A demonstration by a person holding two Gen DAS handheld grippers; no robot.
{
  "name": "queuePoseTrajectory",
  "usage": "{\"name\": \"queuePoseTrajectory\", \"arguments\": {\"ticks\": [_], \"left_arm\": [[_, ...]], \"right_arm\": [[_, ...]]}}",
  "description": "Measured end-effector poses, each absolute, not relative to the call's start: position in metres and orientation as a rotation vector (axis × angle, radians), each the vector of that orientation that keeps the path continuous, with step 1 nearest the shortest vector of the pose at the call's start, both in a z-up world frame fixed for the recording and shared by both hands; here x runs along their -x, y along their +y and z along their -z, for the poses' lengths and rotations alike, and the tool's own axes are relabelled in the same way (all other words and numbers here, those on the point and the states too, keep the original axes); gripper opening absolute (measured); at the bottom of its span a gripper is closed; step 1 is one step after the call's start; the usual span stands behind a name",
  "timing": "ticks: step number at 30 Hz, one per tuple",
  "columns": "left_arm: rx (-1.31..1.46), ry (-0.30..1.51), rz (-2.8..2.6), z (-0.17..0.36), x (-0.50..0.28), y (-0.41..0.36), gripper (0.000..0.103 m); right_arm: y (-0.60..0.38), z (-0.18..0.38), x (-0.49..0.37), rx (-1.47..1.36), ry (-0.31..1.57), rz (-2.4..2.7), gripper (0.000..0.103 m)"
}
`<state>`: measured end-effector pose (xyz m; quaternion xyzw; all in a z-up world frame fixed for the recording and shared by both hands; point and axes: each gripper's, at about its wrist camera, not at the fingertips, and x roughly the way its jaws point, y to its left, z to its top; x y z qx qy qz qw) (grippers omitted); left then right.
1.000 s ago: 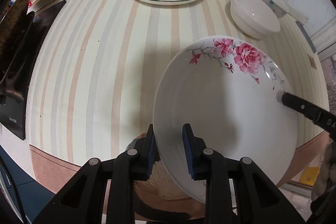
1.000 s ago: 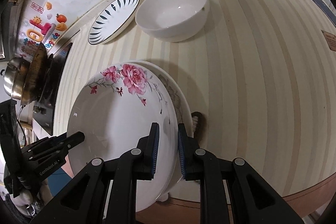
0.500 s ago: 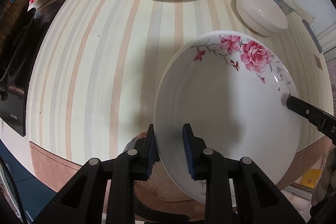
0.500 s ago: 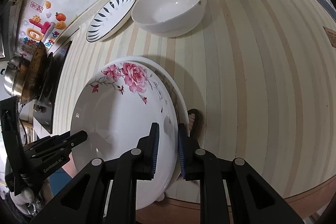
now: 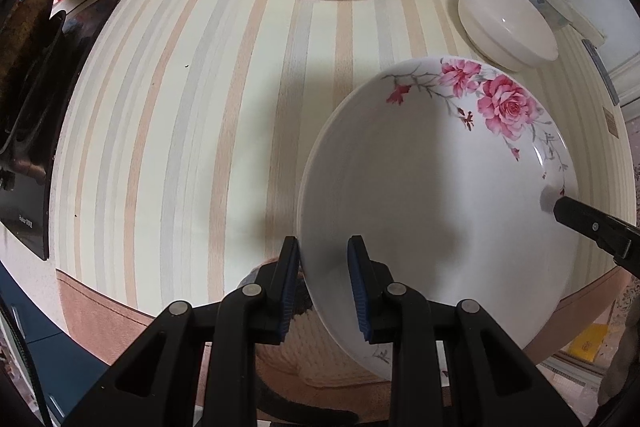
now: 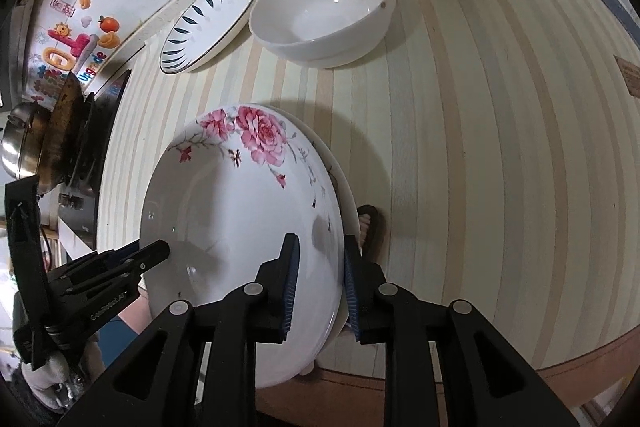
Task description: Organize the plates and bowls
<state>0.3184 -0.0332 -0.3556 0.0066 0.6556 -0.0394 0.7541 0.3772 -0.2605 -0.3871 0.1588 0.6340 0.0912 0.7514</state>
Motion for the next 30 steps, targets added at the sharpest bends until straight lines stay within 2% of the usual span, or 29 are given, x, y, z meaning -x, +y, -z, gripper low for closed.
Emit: {"name": "queuePoseTrajectory", "arguments": {"ticks": [10, 17, 20, 22, 23, 27, 30], "left_arm": [[-0.023, 1.430, 0.099, 0.347, -0.329, -0.026, 0.022], [0.027, 1.375, 0.086, 0.308, -0.348, -0.006, 0.023], [0.068, 1.337, 0.092, 0.289, -0.377, 0.002, 0.028], [0.116, 1.313, 0.099, 0.284, -0.410, 0.013, 0.028], [0.123, 1.303, 0.088, 0.284, -0.424, 0.017, 0.028], [0.183, 1.311, 0.065, 0.303, -0.490, 0.040, 0.028], [0.187, 1.319, 0.050, 0.319, -0.527, 0.049, 0.028]], "right_arm": [[-0.273, 0.394, -0.378, -0.446, 1.520, -0.254, 0.025], [-0.280, 0.362, -0.395, -0.415, 1.517, -0.258, 0.027], [-0.269, 0.332, -0.424, -0.455, 1.442, -0.313, 0.029], [-0.256, 0.315, -0.454, -0.473, 1.385, -0.356, 0.040], [-0.251, 0.311, -0.467, -0.476, 1.367, -0.368, 0.042], [-0.223, 0.314, -0.540, -0.394, 1.312, -0.343, 0.042], [-0.206, 0.336, -0.581, -0.392, 1.347, -0.321, 0.042]]}}
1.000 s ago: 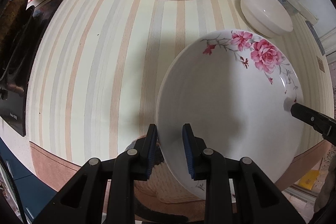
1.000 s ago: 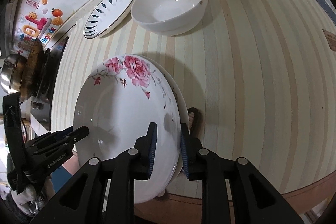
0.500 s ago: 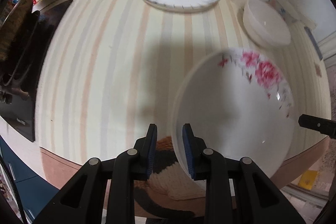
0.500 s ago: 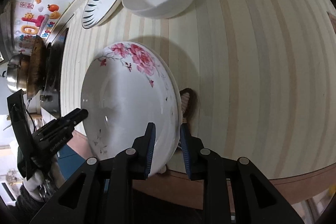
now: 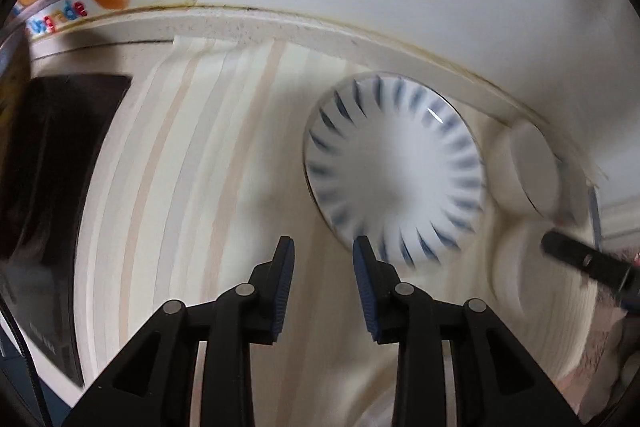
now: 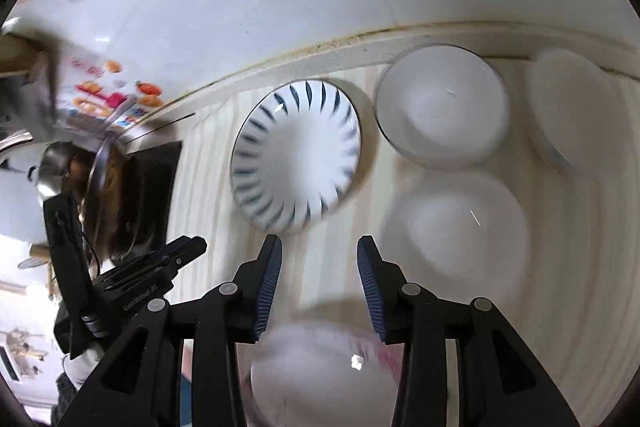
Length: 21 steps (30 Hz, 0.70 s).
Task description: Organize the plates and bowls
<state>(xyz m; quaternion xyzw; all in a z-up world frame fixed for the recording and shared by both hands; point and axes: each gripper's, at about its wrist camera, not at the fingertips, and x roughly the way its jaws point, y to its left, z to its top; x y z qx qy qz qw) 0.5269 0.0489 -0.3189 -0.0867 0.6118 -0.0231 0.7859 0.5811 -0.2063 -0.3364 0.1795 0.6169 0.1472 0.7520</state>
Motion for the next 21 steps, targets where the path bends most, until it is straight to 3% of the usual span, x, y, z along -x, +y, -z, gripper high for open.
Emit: {"name": "queuePoseTrajectory", "arguments": {"ticks": [3, 12, 15, 21], "left_arm": [[0.188, 1.334, 0.041, 0.335, -0.557, 0.054, 0.028], [0.132, 1.389, 0.080, 0.376, -0.602, 0.051, 0.027], [0.142, 1.358, 0.113, 0.378, -0.600, 0.047, 0.019], [0.133, 1.330, 0.109, 0.377, -0.584, 0.047, 0.018]], "right_arm": [[-0.191, 0.364, -0.613, -0.330, 1.379, -0.268, 0.042], [-0.183, 0.410, -0.645, -0.313, 1.401, -0.171, 0.023], [-0.183, 0.413, -0.647, -0.296, 1.388, -0.146, 0.015], [-0.181, 0.412, -0.641, -0.263, 1.367, -0.150, 0.014]]}}
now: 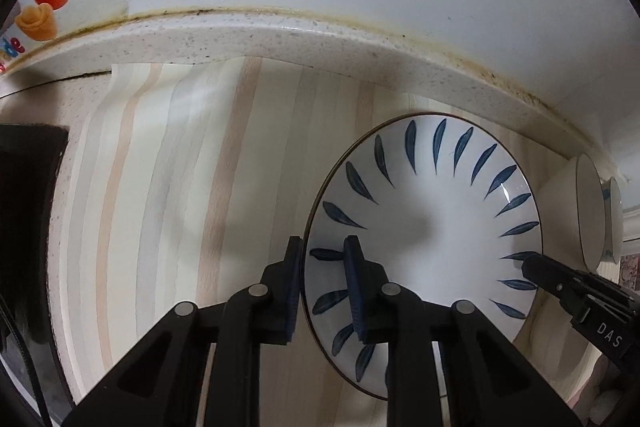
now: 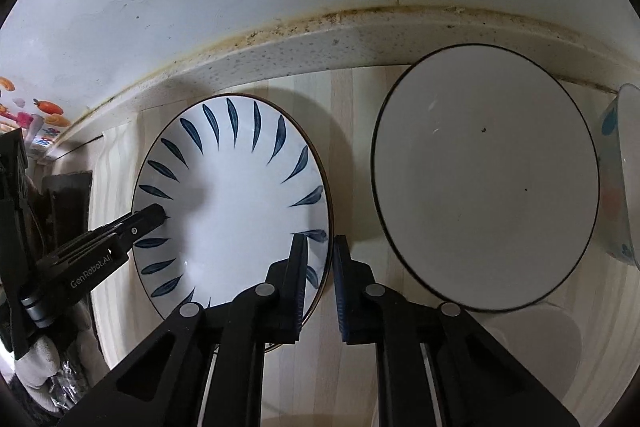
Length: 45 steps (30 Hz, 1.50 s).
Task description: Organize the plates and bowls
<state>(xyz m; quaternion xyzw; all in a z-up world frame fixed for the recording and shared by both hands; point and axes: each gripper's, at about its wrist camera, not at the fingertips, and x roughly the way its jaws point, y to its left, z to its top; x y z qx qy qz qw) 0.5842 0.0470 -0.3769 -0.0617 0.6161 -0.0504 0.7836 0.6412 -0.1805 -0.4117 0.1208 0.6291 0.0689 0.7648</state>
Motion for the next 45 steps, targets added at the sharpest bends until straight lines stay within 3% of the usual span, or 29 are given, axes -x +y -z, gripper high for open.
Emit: {"name": "queuePoseTrajectory", "arguments": {"ticks": [20, 30, 45], "left_arm": [[0.083, 1.174, 0.244, 0.268, -0.427, 0.034, 0.018], [0.025, 1.198, 0.333, 0.272, -0.362, -0.002, 0.018], [-0.107, 1.333, 0.355, 0.328, -0.338, -0.042, 0.018]], "right_arm": [[-0.199, 0.330, -0.486, -0.247, 1.250, -0.150, 0.014], [-0.249, 0.318, -0.391, -0.300, 1.230, -0.110, 0.014], [-0.279, 0.368, -0.359, -0.352, 1.275, -0.064, 0.014]]}}
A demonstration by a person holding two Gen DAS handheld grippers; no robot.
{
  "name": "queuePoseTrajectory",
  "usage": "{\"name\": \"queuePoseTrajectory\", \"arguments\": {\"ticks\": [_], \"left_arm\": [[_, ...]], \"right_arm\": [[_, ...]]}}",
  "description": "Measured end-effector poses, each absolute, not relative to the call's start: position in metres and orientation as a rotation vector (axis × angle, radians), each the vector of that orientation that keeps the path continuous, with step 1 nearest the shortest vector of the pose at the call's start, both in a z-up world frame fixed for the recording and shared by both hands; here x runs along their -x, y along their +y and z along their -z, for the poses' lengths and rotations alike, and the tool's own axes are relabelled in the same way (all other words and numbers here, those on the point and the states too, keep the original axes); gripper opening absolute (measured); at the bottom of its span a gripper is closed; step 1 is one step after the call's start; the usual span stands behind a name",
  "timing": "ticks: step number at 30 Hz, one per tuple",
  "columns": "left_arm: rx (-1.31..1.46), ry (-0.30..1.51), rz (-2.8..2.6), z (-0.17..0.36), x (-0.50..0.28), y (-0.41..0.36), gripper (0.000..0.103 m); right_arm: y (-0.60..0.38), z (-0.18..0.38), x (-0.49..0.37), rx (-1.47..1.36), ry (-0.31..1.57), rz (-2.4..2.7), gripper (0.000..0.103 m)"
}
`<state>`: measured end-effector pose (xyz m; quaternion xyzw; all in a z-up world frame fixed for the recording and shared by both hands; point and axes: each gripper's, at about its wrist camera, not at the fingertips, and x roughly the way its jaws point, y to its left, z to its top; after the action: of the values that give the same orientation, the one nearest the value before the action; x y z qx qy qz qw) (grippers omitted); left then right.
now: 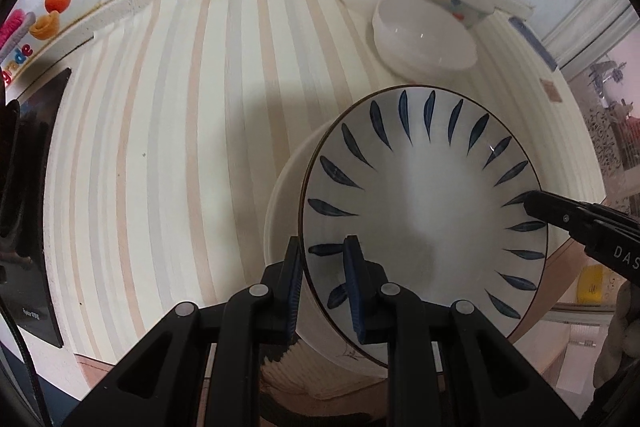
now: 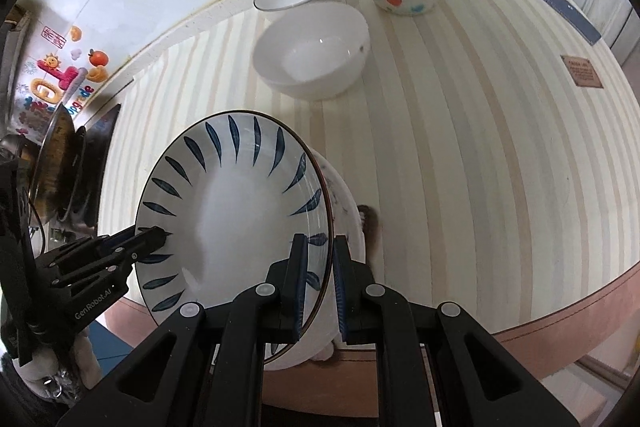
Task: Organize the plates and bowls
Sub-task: 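Lower the plate stack beside the cat cushion and open both grippers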
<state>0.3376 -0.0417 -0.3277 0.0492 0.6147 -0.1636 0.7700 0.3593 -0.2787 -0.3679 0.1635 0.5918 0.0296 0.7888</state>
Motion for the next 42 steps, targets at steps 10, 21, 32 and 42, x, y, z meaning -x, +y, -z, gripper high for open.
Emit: {"name": "queuePoseTrajectory", "arguments": {"ticks": [10, 21, 32, 42], "left_arm": [[-0.115, 1.366, 0.314, 0.339, -0.341, -0.048, 0.018], [-0.099, 1.388, 0.278, 0.348, -0.346, -0.050, 0.018], [-0.061, 1.400, 0.268, 0.349, -0.347, -0.044, 0.019], [-0.043, 1.417, 0.272, 0.347, -0.348, -0.036, 0.019]], "right_arm": [[-0.279, 0.387, -0.364, -0.361, 1.300, -0.083, 0.014], [-0.278, 0.397, -0.366, -0.367, 1.305, -0.087, 0.014], [-0.282, 0.402, -0.367, -0.440, 1.324, -0.064, 0.017], [-0.285, 0.396, -0.358, -0.551, 1.324, -0.013, 0.023]]}}
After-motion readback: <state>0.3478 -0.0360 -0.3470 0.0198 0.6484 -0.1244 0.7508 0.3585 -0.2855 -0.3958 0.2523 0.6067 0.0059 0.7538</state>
